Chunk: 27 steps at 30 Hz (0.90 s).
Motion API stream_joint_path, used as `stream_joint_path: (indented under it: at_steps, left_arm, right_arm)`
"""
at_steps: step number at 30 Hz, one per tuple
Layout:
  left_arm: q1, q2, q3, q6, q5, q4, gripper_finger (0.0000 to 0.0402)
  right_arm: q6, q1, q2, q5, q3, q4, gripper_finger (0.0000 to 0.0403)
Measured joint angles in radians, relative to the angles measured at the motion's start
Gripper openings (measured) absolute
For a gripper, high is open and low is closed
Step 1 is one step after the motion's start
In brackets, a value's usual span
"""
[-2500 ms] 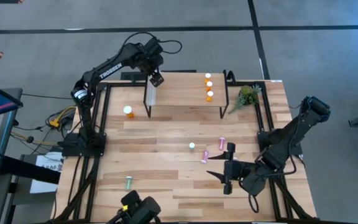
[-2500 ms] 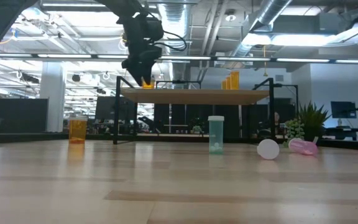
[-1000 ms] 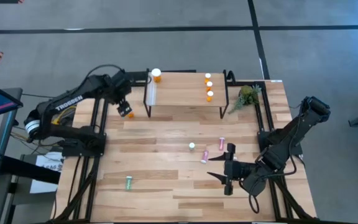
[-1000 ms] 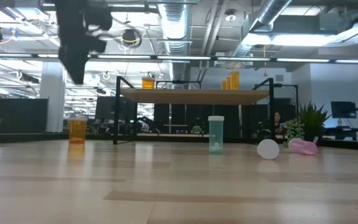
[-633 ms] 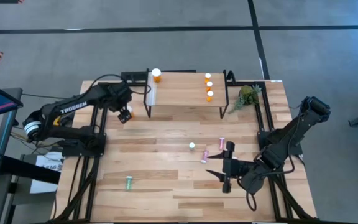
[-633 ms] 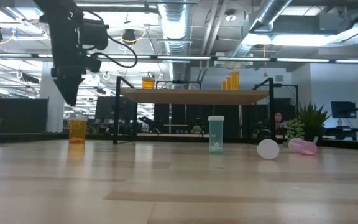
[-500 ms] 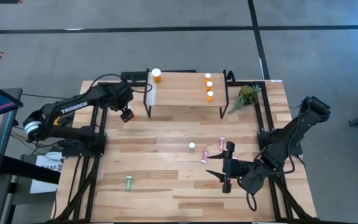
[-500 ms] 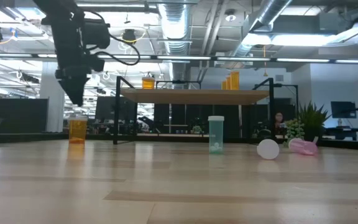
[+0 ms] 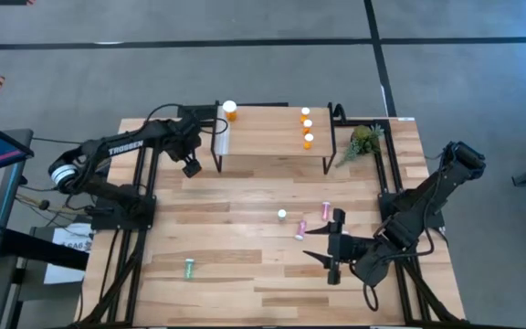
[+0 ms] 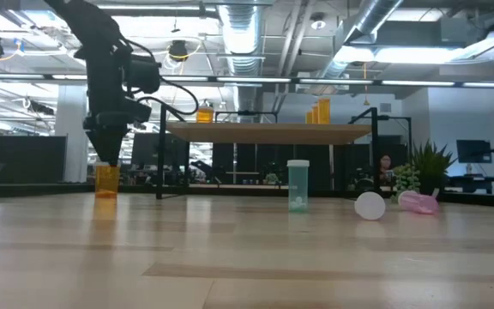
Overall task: Pick and place medicine bottles onto shelf by color
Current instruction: Put the big orange pill bottle on the shelf aligned with the big orange pill bottle
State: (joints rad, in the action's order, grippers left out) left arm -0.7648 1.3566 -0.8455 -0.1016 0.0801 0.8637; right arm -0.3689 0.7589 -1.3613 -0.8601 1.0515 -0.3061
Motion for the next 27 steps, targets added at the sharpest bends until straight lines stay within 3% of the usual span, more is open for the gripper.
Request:
stream_joint_path:
  at_steps: [9,21,27]
  left_arm:
    - [-0.018,0.033,0.000,-0.022,-0.005,-0.014,0.0331]
    - [-0.018,0.033,0.000,-0.039,-0.013,0.011,0.0220]
    - [-0.018,0.033,-0.001,-0.041,-0.013,0.012,0.0189]
  right_arm:
    - [0.000,0.000,0.000,0.000,0.000,0.000,0.0249]
    - [-0.008,0.000,0.000,0.000,0.000,0.000,0.0249]
    - [-0.008,0.000,0.000,0.000,0.000,0.000,0.0249]
